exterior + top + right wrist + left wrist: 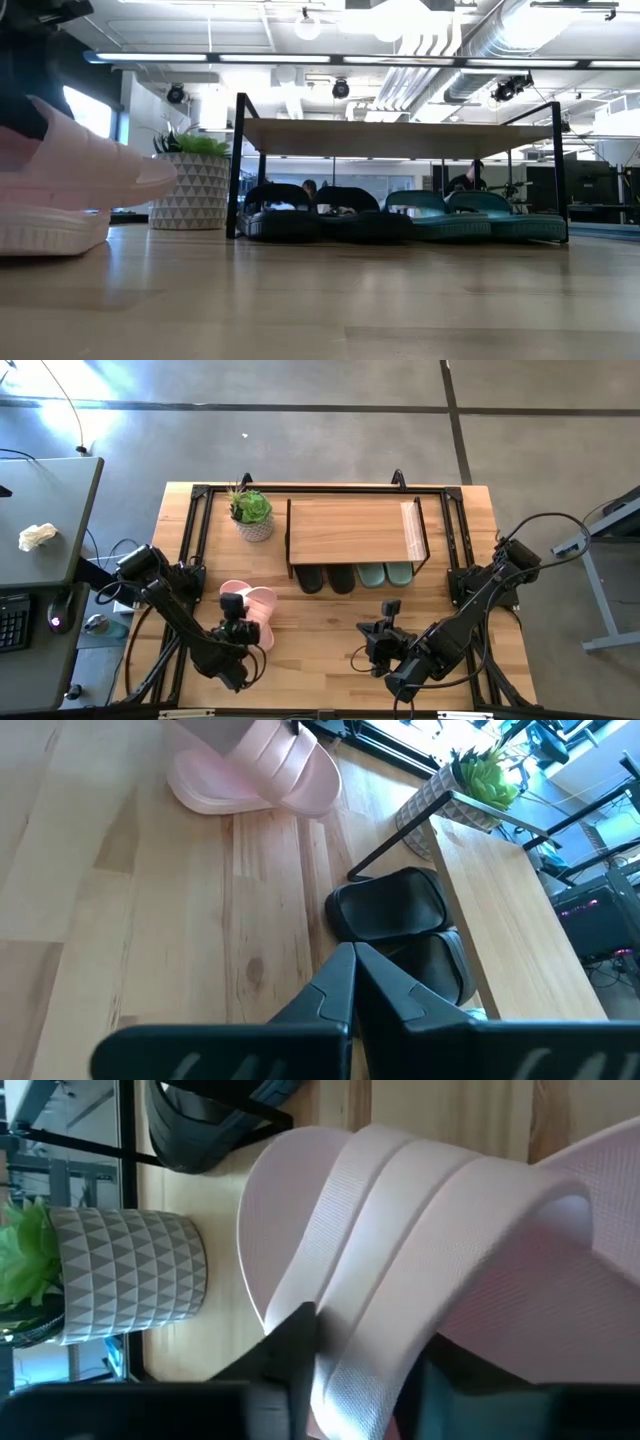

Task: Pick and place slides into the shelf
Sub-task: Put the left pink slipper on the shelf

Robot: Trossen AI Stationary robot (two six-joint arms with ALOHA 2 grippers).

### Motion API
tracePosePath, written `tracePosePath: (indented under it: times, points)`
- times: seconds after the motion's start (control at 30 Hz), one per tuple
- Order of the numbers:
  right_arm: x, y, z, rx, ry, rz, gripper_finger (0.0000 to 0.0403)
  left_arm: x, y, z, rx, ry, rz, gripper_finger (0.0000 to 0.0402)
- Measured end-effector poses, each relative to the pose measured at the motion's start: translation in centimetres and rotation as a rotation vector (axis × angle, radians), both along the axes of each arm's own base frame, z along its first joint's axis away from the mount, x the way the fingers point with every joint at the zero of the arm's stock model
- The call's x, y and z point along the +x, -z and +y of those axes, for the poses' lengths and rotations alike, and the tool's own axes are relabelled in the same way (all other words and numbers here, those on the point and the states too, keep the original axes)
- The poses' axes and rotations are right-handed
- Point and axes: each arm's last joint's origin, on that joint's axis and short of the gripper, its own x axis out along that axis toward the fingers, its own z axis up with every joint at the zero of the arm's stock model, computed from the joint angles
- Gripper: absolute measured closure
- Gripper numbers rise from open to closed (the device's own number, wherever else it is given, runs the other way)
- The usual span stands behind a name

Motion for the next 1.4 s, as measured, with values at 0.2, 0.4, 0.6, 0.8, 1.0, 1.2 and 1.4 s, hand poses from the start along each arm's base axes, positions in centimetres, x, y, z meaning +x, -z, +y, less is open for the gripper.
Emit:
tracePosePath:
  times: [0.2,0.4,0.6,0.8,1.0,1.2,1.4]
  points:
    - [0.0,0.0,0.0,0.007,0.006,-0.003,0.0403,0.0,0.0,0.0,0.002,-0.001,0.002,0.0385]
    - [0.0,0.0,0.0,0.007,0.006,-0.003,0.0403,0.0,0.0,0.0,-0.002,-0.012,-0.009,0.0387]
    - [0.0,0.0,0.0,0.005,0.005,-0.002,0.0403,0.6,-1.8,-0.6,-0.036,-0.058,-0.046,0.0393]
    - [0.0,0.0,0.0,0.004,0.005,-0.001,0.0403,2.0,-6.2,-1.9,-0.109,-0.052,-0.118,0.0395]
    - [-0.1,0.1,0.0,0.009,-0.003,0.017,0.0403,3.5,-11.5,-3.2,-0.187,0.071,-0.229,0.0397]
    - [-0.5,0.1,0.3,0.004,-0.02,0.028,0.0403,4.3,-17.0,-3.5,-0.162,0.185,-0.4,0.0398]
    - [-2.7,0.2,1.6,-0.036,-0.015,-0.004,0.0403,4.7,-21.1,-2.4,-0.085,0.213,-0.541,0.0399]
